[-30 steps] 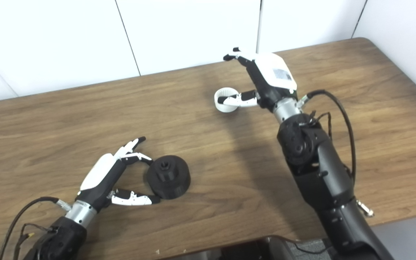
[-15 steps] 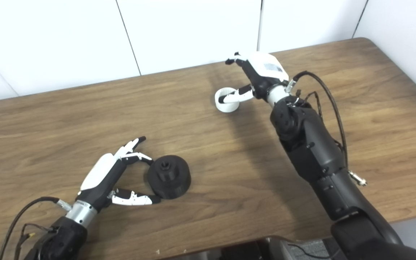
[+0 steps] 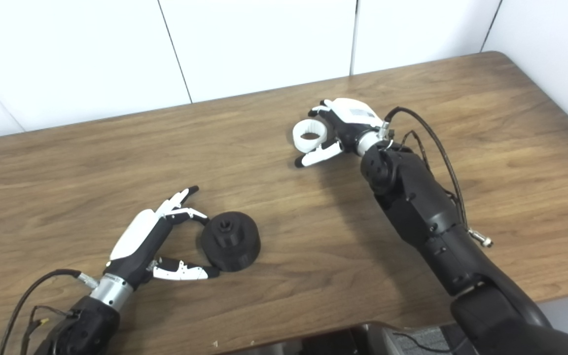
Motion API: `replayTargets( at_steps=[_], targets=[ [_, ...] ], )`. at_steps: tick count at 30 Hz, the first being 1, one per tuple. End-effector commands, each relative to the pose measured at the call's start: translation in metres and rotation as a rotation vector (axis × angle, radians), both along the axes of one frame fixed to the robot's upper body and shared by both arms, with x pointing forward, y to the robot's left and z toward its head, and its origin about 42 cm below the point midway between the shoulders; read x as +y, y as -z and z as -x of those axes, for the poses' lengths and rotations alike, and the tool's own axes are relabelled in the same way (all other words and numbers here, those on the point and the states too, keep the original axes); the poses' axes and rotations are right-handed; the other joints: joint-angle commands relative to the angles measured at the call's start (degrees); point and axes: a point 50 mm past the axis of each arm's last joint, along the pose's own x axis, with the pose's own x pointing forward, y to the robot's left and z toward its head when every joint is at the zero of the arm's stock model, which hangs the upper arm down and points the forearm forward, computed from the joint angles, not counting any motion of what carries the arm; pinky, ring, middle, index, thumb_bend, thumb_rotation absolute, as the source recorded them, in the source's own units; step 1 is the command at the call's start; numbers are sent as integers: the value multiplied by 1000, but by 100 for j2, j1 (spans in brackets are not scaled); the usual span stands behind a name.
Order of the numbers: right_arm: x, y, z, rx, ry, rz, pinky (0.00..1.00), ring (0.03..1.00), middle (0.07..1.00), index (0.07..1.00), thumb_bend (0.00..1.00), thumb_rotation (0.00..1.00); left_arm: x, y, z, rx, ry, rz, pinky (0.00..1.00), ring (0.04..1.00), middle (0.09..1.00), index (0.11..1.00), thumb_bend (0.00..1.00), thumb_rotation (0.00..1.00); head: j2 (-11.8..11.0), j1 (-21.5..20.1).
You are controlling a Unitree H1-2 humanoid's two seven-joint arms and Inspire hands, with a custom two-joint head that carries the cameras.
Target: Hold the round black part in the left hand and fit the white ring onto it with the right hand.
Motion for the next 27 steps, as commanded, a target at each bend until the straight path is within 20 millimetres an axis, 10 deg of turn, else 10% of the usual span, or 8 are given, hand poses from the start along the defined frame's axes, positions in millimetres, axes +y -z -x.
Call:
replayTargets(
  at_steps=[1,27],
  targets=[
    [-3,-33,-14,-67,1,18,892,983,996,899,980,564,-2,-10,-6,-58,2,4,1000,1000,1000,603,945,299,4,3],
    [-7,-19,-5,-198,16,-17,852,897,878,588,746,282,-2,-12,-3,-53,-1,6,1000,1000,1000,602,946,299,96,48]
  ],
)
